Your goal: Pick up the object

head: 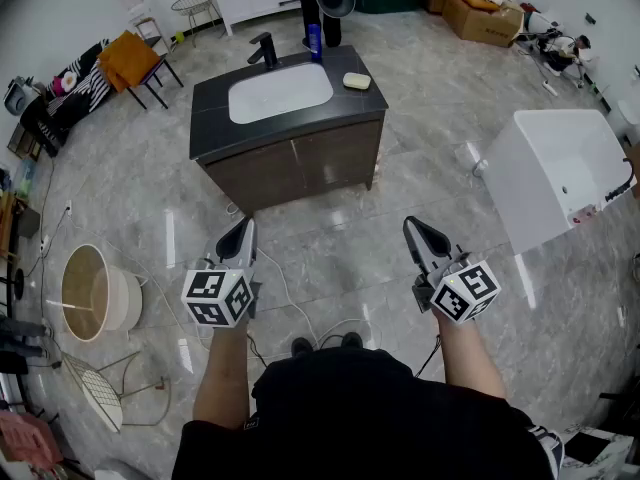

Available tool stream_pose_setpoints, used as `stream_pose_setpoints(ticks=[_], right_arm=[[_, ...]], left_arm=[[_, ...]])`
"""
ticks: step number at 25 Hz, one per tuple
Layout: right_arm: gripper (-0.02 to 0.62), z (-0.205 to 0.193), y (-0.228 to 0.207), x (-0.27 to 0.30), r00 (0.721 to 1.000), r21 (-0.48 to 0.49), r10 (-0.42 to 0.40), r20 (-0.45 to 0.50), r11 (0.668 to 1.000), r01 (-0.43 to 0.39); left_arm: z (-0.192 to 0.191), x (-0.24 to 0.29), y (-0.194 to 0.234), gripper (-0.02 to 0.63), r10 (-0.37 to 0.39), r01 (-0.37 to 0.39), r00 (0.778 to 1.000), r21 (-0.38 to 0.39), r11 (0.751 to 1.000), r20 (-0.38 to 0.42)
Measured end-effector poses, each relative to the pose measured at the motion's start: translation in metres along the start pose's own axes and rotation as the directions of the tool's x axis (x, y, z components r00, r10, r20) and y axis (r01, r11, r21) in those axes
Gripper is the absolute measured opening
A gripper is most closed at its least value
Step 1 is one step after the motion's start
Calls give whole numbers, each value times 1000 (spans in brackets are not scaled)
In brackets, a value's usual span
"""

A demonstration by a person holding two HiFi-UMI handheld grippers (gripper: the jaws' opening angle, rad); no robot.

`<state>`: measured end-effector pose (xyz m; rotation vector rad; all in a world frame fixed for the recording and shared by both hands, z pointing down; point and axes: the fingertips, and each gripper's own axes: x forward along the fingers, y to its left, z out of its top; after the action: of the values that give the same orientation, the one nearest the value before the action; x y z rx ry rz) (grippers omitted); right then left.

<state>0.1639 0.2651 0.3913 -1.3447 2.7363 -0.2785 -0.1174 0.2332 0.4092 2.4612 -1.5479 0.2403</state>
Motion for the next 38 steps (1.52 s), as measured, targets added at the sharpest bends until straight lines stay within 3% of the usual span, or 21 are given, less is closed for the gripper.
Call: stream_pose_setpoints(ticks=[14, 20, 27, 31, 32, 35, 38], right_arm=[[11, 17, 47, 14, 998, -46, 56, 16, 997, -55], [12, 15, 74, 25, 998, -125, 66, -19, 990, -68], [13, 17, 73, 27, 998, -107, 52, -26, 993, -55], [15, 18, 72, 26, 999, -93, 45, -27, 995, -48], [20, 17, 73, 25, 999, -90, 45, -29, 995, -48], [119, 16, 74, 24, 998, -78, 45, -34, 996, -47], [158, 14, 72, 22, 999, -65, 31, -34, 997, -33]], left_arm=[[5, -35, 0, 12, -22, 21, 1000, 28, 999, 20], [5, -47, 13, 12, -29, 28, 999, 21, 999, 25], [3, -53, 17, 17, -46, 45, 999, 31, 998, 21], [1, -58, 21, 96, -47, 47, 999, 31, 998, 9], [1, -60, 21, 103, -47, 46, 999, 32, 998, 8], [1, -64, 24, 128, -43, 43, 999, 33, 999, 8], [3, -68, 27, 156, -36, 36, 999, 24, 999, 14]])
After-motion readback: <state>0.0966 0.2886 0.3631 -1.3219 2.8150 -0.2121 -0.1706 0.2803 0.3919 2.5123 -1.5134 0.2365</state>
